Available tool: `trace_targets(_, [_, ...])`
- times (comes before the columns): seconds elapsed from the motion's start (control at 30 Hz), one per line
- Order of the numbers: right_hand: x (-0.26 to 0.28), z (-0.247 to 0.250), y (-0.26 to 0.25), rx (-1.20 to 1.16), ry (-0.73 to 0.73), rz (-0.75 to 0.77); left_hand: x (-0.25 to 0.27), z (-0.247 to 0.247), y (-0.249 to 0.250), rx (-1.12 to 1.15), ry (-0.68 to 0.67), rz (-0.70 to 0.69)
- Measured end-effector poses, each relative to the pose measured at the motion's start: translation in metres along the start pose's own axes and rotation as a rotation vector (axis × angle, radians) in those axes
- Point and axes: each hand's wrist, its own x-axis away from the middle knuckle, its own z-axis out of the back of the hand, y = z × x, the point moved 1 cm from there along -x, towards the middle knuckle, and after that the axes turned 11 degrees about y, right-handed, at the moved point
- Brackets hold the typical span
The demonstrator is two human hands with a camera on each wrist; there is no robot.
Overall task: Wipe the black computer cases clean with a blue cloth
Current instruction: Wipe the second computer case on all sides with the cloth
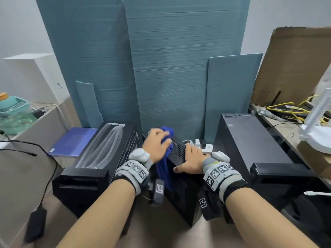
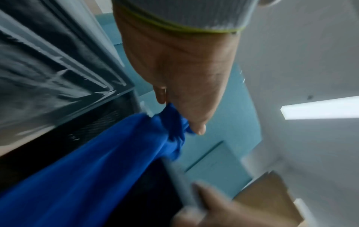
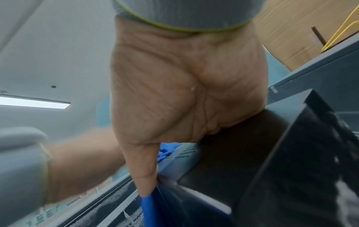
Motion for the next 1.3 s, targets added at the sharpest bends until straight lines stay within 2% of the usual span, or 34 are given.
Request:
trace_targets(0.03, [0.000, 0.000, 0.000, 0.002, -0.018, 0.000, 0.011, -0.016, -0.005, -0.082, -0.094, -0.041])
trace_targets(0.07, [0.001, 0.001, 0.000, 0.008, -0.035, 0.004, 0.021, -0.026, -0.005, -0.109, -0.135, -0.082])
trace_targets(0.17, [0.000, 0.001, 0.000, 0.009, -0.046, 0.041, 0.035, -0.028, 0.005, 0.009, -0.219, -0.271])
trace_targets(0.23, [0.000, 0.001, 0.001, 0.004, -0.047, 0.052, 0.034, -0.018, 0.002, -0.051, -0.243, -0.364])
trace_targets(0.27, [0.001, 0.002, 0.002, 0.010, -0.051, 0.046, 0.028, -0.016, -0.004, -0.151, -0.239, -0.343])
trace_targets(0.37, [-0.001, 0.001, 0.009, 0.005, -0.069, 0.034, -0.006, -0.007, -0.033, -0.485, -0.174, -0.113])
trace_targets(0.43, [-0.001, -0.001, 0.010, 0.003, -0.085, 0.039, -0.024, -0.002, -0.050, -0.535, -0.170, -0.004])
trace_targets(0.5, [0.000, -0.001, 0.010, -0.005, -0.087, 0.043, -0.034, 0.002, -0.056, -0.472, -0.172, 0.057])
trace_targets(0.57, [-0.001, -0.001, 0.009, -0.012, -0.089, 0.035, -0.032, -0.003, -0.045, -0.380, -0.164, 0.031])
trace_targets(0.63, [-0.003, 0.000, 0.008, -0.004, -0.092, 0.028, -0.013, -0.007, -0.022, -0.187, -0.134, 0.007])
trace_targets(0.7, [-0.004, 0.000, 0.007, 0.009, -0.093, 0.029, 0.010, -0.012, -0.002, -0.032, -0.135, -0.102])
trace_targets(0.77, [-0.005, 0.002, 0.006, 0.011, -0.093, 0.040, 0.020, -0.017, -0.003, -0.066, -0.175, -0.243])
trace_targets(0.83, [-0.006, 0.002, 0.006, 0.004, -0.104, 0.044, 0.007, -0.015, -0.018, -0.224, -0.209, -0.199])
trace_targets(0.97, [-0.006, -0.002, 0.012, 0.010, -0.117, 0.042, -0.031, -0.008, -0.046, -0.461, -0.162, 0.008])
trace_targets(1.13, [-0.003, 0.000, 0.010, -0.020, -0.118, 0.042, -0.039, -0.009, -0.052, -0.392, -0.112, 0.183])
trace_targets(1.2, [-0.002, 0.001, 0.009, -0.032, -0.116, 0.029, -0.026, -0.013, -0.044, -0.451, -0.049, 0.197])
trace_targets(1.3, [-0.003, 0.000, 0.008, -0.023, -0.113, 0.028, 0.003, -0.015, -0.028, -0.567, 0.060, 0.102])
